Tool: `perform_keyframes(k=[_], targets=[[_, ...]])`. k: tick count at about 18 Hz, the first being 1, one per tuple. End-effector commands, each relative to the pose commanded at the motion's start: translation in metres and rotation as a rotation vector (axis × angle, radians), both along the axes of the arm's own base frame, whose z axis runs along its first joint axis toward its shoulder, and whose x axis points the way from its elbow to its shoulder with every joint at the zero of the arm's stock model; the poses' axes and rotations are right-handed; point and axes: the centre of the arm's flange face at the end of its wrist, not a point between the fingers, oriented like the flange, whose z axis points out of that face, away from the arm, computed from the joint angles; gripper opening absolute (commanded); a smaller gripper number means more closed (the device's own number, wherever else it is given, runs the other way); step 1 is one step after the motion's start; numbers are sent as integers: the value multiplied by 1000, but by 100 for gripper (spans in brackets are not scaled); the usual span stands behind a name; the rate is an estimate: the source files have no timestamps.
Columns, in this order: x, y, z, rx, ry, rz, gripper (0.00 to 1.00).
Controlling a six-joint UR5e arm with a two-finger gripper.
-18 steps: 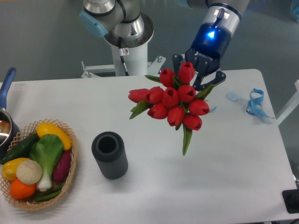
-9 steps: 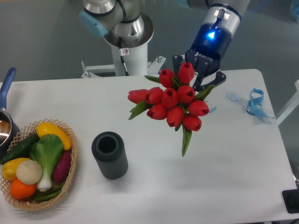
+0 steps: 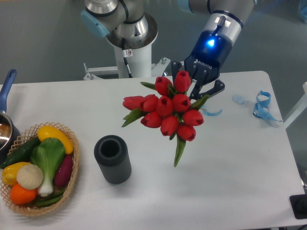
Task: Insert the flowers into the vase
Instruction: 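Carry the tulip bouquet toward the dark grey vase, stems down, then lower the tulip stems into the vase opening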
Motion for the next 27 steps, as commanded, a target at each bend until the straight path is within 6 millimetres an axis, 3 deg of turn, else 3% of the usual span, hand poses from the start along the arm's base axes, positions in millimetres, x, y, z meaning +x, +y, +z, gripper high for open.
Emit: perform_keyframes(k=[2,9,12,21,27], targets=[[-1,7,-6,51,-13,-32,10],[33,35,-20,226,-73,-195,10],[39,44,-24,312,-135,-246,10],[74,78,-41,311,-184,-332,10],[79,91,-57,299,-214,-353,11]])
